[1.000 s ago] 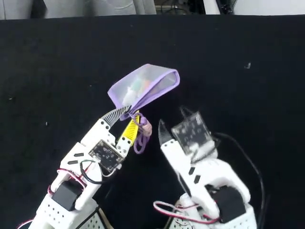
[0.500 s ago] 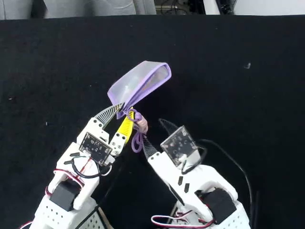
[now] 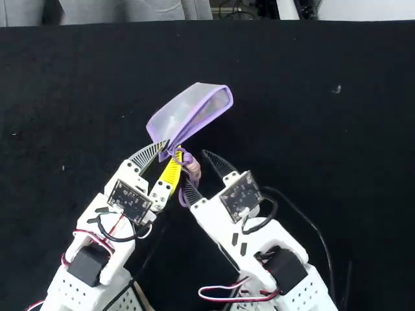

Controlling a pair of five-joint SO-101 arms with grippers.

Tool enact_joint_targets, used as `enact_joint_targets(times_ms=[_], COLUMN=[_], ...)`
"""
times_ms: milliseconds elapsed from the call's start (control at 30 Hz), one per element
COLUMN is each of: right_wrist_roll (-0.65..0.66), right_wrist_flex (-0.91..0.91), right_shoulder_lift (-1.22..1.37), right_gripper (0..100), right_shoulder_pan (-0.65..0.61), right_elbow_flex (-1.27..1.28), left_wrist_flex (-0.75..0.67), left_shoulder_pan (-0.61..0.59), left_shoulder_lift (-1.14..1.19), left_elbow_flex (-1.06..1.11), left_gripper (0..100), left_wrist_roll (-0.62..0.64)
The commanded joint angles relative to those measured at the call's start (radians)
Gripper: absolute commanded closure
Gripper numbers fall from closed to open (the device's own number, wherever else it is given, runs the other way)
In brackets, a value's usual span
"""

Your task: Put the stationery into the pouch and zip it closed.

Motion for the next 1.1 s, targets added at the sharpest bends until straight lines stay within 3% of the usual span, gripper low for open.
enact_joint_targets(times_ms=[0, 300, 500, 767, 1067], right_wrist_roll=[-0.005, -0.005, -0.005, -0.005, 0.058], right_wrist_flex=[-0.052, -0.115, -0.044, -0.025, 0.126], right_shoulder_lift=[-0.157, -0.154, -0.153, -0.15, -0.113], right_gripper=[80.8, 81.6, 97.7, 98.7, 98.7], right_shoulder_pan=[0.0, 0.006, 0.012, 0.014, 0.133], right_elbow_flex=[-0.001, 0.053, -0.027, -0.045, -0.285], left_wrist_flex=[0.005, 0.037, 0.038, 0.038, 0.04], left_shoulder_pan=[-0.021, -0.015, -0.016, -0.021, -0.021], left_shoulder_lift=[0.005, 0.003, 0.003, 0.003, 0.003], left_elbow_flex=[-0.03, -0.031, -0.031, -0.03, -0.018], left_gripper=[97, 97, 97, 97, 97], left_wrist_roll=[0.015, 0.015, 0.015, 0.014, -0.044])
